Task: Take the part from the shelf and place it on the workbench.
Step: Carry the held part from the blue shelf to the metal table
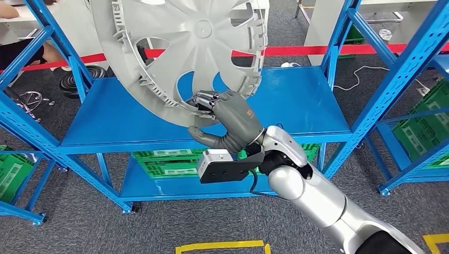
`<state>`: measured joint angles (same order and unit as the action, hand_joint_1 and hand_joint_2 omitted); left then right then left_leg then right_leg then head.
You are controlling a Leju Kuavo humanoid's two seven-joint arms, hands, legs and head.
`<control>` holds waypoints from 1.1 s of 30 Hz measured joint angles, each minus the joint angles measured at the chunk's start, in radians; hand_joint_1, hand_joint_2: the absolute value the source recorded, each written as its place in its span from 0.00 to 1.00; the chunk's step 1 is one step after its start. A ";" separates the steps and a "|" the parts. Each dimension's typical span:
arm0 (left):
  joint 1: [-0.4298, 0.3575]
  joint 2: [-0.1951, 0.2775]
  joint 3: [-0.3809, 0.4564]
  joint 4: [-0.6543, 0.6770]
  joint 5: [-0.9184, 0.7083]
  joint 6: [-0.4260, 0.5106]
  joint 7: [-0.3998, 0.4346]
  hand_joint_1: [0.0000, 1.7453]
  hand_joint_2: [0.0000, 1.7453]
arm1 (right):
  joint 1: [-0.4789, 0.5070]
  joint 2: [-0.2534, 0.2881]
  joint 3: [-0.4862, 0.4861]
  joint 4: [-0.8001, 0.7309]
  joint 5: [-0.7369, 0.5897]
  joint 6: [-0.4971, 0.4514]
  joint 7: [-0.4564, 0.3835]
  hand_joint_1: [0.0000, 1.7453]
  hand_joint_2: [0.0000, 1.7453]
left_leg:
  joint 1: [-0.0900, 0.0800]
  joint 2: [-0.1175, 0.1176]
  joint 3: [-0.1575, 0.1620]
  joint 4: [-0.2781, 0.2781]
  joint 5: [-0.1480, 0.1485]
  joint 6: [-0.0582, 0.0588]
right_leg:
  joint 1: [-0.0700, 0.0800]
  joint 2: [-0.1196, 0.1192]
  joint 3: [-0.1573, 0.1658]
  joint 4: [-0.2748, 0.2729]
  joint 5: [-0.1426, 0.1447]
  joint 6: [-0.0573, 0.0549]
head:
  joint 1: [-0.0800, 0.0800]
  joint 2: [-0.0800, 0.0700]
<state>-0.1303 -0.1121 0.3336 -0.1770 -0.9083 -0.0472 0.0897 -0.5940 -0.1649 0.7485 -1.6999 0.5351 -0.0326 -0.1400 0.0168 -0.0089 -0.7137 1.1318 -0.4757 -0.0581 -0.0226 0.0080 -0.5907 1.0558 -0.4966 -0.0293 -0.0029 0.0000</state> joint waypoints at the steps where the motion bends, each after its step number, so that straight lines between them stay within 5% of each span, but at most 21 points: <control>1: -0.001 0.000 0.000 0.000 -0.002 0.000 0.000 0.00 1.00 | 0.001 0.003 0.000 0.000 0.003 0.001 0.001 1.00 1.00 | 0.000 0.001 -0.020 0.069 -0.046 -0.002 | 0.002 -0.001 -0.010 0.000 0.008 -0.003 | 0.000 0.000; 3: -0.002 0.000 0.000 0.000 -0.006 -0.001 0.000 0.00 1.00 | 0.006 0.006 0.000 0.000 0.008 0.004 0.002 1.00 1.00 | -0.001 0.002 -0.042 0.182 -0.101 -0.003 | 0.007 -0.002 -0.029 0.002 0.022 -0.004 | -0.001 0.000; 4: -0.003 0.000 0.000 0.000 -0.006 -0.001 0.000 0.00 1.00 | 0.008 0.006 0.000 0.000 0.009 0.006 0.002 1.00 1.00 | -0.001 0.002 -0.029 0.190 -0.100 0.000 | 0.010 -0.003 -0.039 0.002 0.029 -0.005 | -0.001 0.000; 8: -0.006 0.001 0.000 -0.002 -0.008 -0.004 0.000 0.00 1.00 | 0.013 0.009 -0.001 0.000 0.009 0.008 0.005 1.00 1.00 | -0.012 0.002 0.155 -0.051 -0.045 0.025 | 0.016 -0.004 -0.064 0.001 0.057 0.003 | 0.000 0.000; 10: -0.009 0.001 0.000 -0.003 -0.011 -0.006 0.000 0.00 1.00 | 0.013 0.013 -0.001 -0.001 0.013 0.010 0.006 1.00 1.00 | -0.021 0.002 0.183 -0.101 -0.043 0.033 | 0.014 -0.005 -0.065 -0.005 0.071 0.015 | -0.001 0.000; 13: -0.011 -0.001 0.000 -0.003 -0.016 -0.009 0.000 0.00 1.00 | 0.014 0.015 -0.003 -0.001 0.026 0.016 0.006 1.00 1.00 | -0.019 0.007 0.170 -0.116 -0.015 0.052 | 0.013 -0.004 -0.072 -0.004 0.072 0.032 | -0.001 0.000; 15: -0.013 -0.001 0.001 -0.004 -0.021 -0.010 0.000 0.00 1.00 | 0.015 0.015 -0.007 -0.003 0.031 0.019 0.010 1.00 1.00 | -0.013 0.012 0.153 -0.125 0.008 0.066 | 0.013 -0.004 -0.097 0.059 0.003 0.039 | 0.001 0.000; 17: -0.013 0.000 0.001 -0.004 -0.025 -0.011 0.000 0.00 1.00 | 0.018 0.015 -0.010 -0.004 0.035 0.023 0.015 1.00 1.00 | -0.014 0.013 0.126 -0.124 0.029 0.071 | 0.012 -0.004 -0.130 0.182 -0.087 0.044 | 0.003 0.000; 19: -0.013 0.000 0.001 -0.004 -0.030 -0.014 0.001 0.00 1.00 | 0.024 0.015 -0.013 -0.005 0.042 0.029 0.020 1.00 1.00 | -0.013 0.015 0.096 -0.120 0.050 0.069 | 0.011 -0.004 -0.133 0.258 -0.105 0.048 | 0.004 0.000; 20: -0.014 0.000 0.001 -0.004 -0.033 -0.015 0.001 0.00 1.00 | 0.027 0.015 -0.015 -0.006 0.045 0.030 0.022 1.00 1.00 | -0.013 0.015 0.081 -0.117 0.059 0.067 | 0.011 -0.004 -0.111 0.249 -0.085 0.049 | 0.004 0.000; 22: -0.014 0.000 0.001 -0.004 -0.039 -0.015 0.003 0.00 1.00 | 0.031 0.015 -0.020 -0.009 0.049 0.031 0.025 1.00 1.00 | -0.011 0.016 0.052 -0.106 0.076 0.060 | 0.009 -0.005 -0.021 0.136 -0.046 0.049 | 0.004 0.000; 24: -0.015 0.000 0.001 -0.005 -0.043 -0.015 0.004 0.00 1.00 | 0.035 0.016 -0.024 -0.014 0.052 0.031 0.029 1.00 1.00 | -0.013 0.014 0.034 -0.094 0.089 0.048 | 0.012 -0.004 0.055 0.021 -0.050 0.039 | 0.004 0.000; 27: -0.016 0.000 0.001 -0.006 -0.045 -0.016 0.004 0.00 1.00 | 0.038 0.018 -0.027 -0.018 0.054 0.031 0.030 1.00 1.00 | -0.012 0.013 0.028 -0.095 0.110 0.027 | 0.017 -0.002 0.060 -0.010 -0.049 0.014 | 0.007 0.000; 29: -0.016 0.001 0.001 -0.006 -0.045 -0.016 0.005 0.00 1.00 | 0.037 0.020 -0.027 -0.018 0.055 0.031 0.030 1.00 1.00 | -0.009 0.012 0.014 -0.075 0.077 0.014 | 0.015 -0.004 0.045 -0.011 -0.029 -0.003 | 0.006 0.000; 32: -0.018 0.002 0.001 -0.006 -0.045 -0.016 0.006 0.00 1.00 | 0.037 0.022 -0.027 -0.018 0.057 0.031 0.031 1.00 1.00 | -0.006 0.011 -0.029 0.086 -0.063 -0.001 | 0.013 -0.006 0.005 -0.012 0.007 -0.013 | 0.002 0.000; 33: -0.018 0.002 0.001 -0.006 -0.045 -0.016 0.006 0.00 1.00 | 0.037 0.022 -0.027 -0.018 0.057 0.032 0.031 1.00 1.00 | -0.006 0.011 -0.037 0.146 -0.090 -0.003 | 0.014 -0.006 -0.010 -0.011 0.019 -0.013 | 0.001 0.000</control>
<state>-0.1486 -0.1097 0.3347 -0.1827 -0.9533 -0.0628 0.0954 -0.5571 -0.1424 0.7210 -1.7179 0.5919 -0.0010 -0.1092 0.0112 0.0021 -0.7512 1.2779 -0.5656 -0.0614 -0.0088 0.0020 -0.6005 1.0446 -0.4780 -0.0420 -0.0016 0.0000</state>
